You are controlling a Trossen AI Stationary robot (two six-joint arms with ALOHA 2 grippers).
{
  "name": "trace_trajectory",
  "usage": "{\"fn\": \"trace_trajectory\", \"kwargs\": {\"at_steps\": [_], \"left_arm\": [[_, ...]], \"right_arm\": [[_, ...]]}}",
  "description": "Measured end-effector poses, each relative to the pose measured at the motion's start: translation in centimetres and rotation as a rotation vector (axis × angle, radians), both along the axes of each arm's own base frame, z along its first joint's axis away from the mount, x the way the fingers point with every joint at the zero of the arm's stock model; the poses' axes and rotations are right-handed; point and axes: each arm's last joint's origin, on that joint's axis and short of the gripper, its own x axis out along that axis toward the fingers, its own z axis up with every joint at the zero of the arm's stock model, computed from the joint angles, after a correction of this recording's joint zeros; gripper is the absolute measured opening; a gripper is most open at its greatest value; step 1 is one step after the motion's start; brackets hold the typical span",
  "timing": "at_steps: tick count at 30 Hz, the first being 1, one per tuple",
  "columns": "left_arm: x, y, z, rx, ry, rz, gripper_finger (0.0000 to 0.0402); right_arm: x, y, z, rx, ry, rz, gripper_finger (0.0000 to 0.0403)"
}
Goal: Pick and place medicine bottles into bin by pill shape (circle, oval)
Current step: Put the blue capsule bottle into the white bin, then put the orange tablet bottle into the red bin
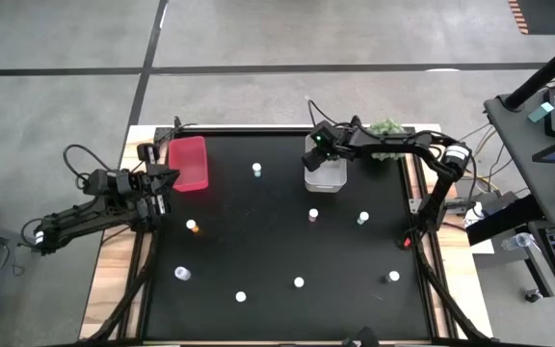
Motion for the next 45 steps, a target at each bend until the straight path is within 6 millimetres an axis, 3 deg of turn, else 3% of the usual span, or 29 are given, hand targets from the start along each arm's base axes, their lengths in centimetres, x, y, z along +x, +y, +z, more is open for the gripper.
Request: {"fn": "trace_trajectory", "kwargs": {"at_steps": [7, 16, 21, 29, 45], "left_arm": [[0.0, 0.0, 0.0, 0.000, 0.000, 0.000, 0.0006], [0.0, 0.0, 0.0, 0.000, -0.001, 0.000, 0.0006], [0.0, 0.0, 0.0, 0.000, -0.001, 0.000, 0.0006], [0.0, 0.0, 0.0, 0.000, -0.001, 0.000, 0.0006], [0.0, 0.0, 0.0, 0.000, -0.001, 0.000, 0.0006]], "right_arm": [[0.1, 0.0, 0.2, -0.002, -0.001, 0.001, 0.0163], [0.8, -0.5, 2.9, 0.008, 0.030, 0.013, 0.0184], [1.0, -0.6, 3.8, 0.016, 0.049, 0.017, 0.0147], [0.6, -0.4, 3.1, 0.029, 0.080, 0.026, 0.0018], [1.5, -0.9, 1.7, -0.011, 0.044, 0.034, 0.0012]]}}
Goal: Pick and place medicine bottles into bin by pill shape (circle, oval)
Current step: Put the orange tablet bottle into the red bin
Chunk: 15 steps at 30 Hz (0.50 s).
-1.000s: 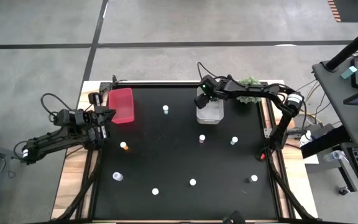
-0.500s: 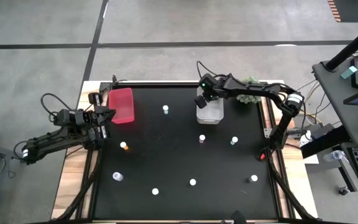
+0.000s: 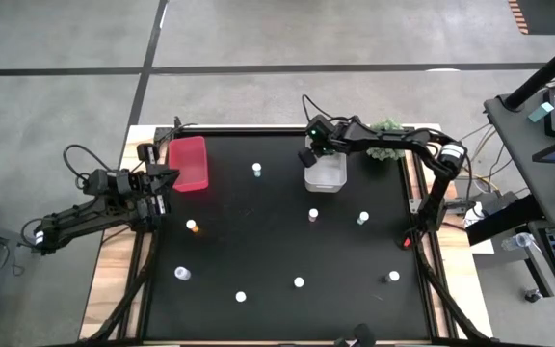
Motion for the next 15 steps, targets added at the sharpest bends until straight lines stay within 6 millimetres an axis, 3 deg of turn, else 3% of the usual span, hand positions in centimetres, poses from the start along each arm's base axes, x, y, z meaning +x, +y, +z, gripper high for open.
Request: {"fn": "trace_trajectory", "kwargs": {"at_steps": [15], "left_arm": [[0.0, 0.0, 0.0, 0.000, -0.001, 0.000, 0.0006]], "right_arm": [[-0.6, 0.3, 1.5, -0.022, -0.011, -0.008, 0.0012]]}}
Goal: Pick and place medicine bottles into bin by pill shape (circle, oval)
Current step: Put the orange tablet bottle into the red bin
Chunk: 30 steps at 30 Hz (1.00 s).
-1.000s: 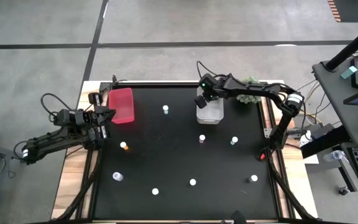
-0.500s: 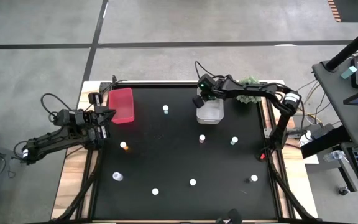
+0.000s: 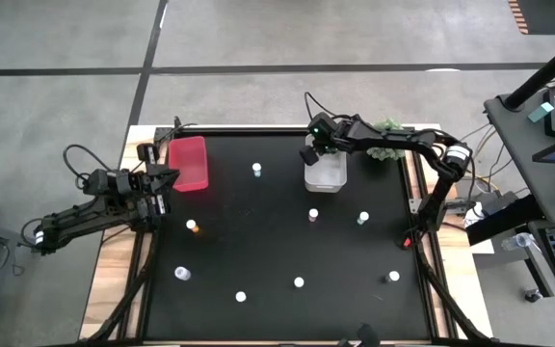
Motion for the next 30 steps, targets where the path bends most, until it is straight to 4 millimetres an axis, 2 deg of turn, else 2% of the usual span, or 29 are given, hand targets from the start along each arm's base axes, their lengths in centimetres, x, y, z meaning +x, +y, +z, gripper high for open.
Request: {"fn": "trace_trajectory", "kwargs": {"at_steps": [5, 8, 15, 20, 24, 30], "left_arm": [[0.0, 0.0, 0.0, 0.000, 0.000, 0.000, 0.0006], [0.0, 0.0, 0.0, 0.000, 0.000, 0.000, 0.0006], [0.0, 0.0, 0.0, 0.000, -0.001, 0.000, 0.0006], [0.0, 0.0, 0.1, 0.000, -0.007, -0.001, 0.0006], [0.0, 0.0, 0.1, -0.001, -0.007, -0.002, 0.0006], [0.0, 0.0, 0.0, -0.008, -0.004, -0.005, 0.0006]], "right_arm": [[0.2, 0.0, -1.0, 0.018, 0.033, 0.002, 0.0012], [0.2, 0.0, -1.0, 0.015, 0.031, 0.005, 0.0012], [0.0, 1.1, 1.2, -0.046, 0.001, 0.028, 0.0012], [0.3, 3.8, 2.8, -0.098, -0.008, 0.131, 0.0012], [0.4, 6.7, 3.1, -0.142, -0.022, 0.254, 0.0012], [-0.8, 11.7, 3.3, -0.242, -0.175, 0.467, 0.0012]]}}
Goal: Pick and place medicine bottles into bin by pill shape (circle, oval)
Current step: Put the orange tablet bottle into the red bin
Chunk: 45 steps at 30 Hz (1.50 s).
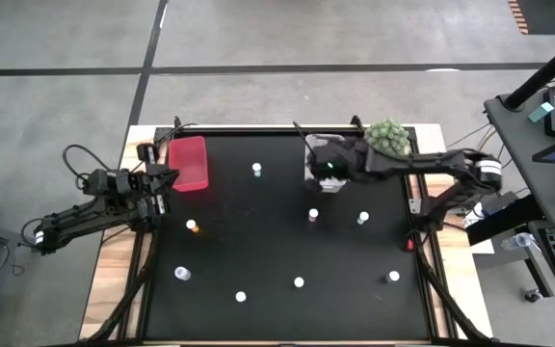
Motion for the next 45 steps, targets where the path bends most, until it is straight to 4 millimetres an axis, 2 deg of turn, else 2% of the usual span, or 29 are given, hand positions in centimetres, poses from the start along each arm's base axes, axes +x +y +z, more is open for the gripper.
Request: {"fn": "trace_trajectory", "kwargs": {"at_steps": [4, 7, 15, 21, 25, 34, 40, 43, 45], "left_arm": [[0.1, 0.0, -0.2, -0.025, 0.025, -0.009, 0.0006], [0.4, 0.1, -0.6, -0.107, 0.050, -0.049, 0.0006], [1.6, 0.5, -0.7, -0.351, 0.063, -0.174, 0.0006], [2.9, 0.9, -0.1, -0.476, -0.005, -0.278, 0.0006], [3.8, 1.2, 0.7, -0.560, -0.038, -0.344, 0.0006], [6.4, 1.4, 4.7, -0.654, -0.022, -0.441, 0.0006], [9.7, 1.4, 5.8, -0.855, 0.169, -0.469, 0.0006], [11.3, 1.1, 5.7, -1.049, 0.319, -0.474, 0.0006], [11.8, 0.9, 6.4, -1.172, 0.398, -0.470, 0.0006]], "right_arm": [[-1.6, 2.7, -0.1, -0.076, -0.148, 0.228, 0.0012], [-3.0, 3.8, 0.1, -0.146, -0.282, 0.327, 0.0012], [-7.2, 4.5, 1.3, -0.316, -0.444, 0.376, 0.0012], [-9.3, 4.8, 1.9, -0.363, -0.517, 0.402, 0.0012], [-9.9, 4.9, 2.0, -0.384, -0.526, 0.406, 0.0012], [-10.0, 4.9, 2.0, -0.404, -0.520, 0.413, 0.0012], [-10.0, 4.9, 2.0, -0.407, -0.514, 0.414, 0.0012], [-10.0, 4.9, 1.9, -0.406, -0.508, 0.413, 0.0012], [-10.0, 4.9, 1.9, -0.407, -0.508, 0.413, 0.0012]]}}
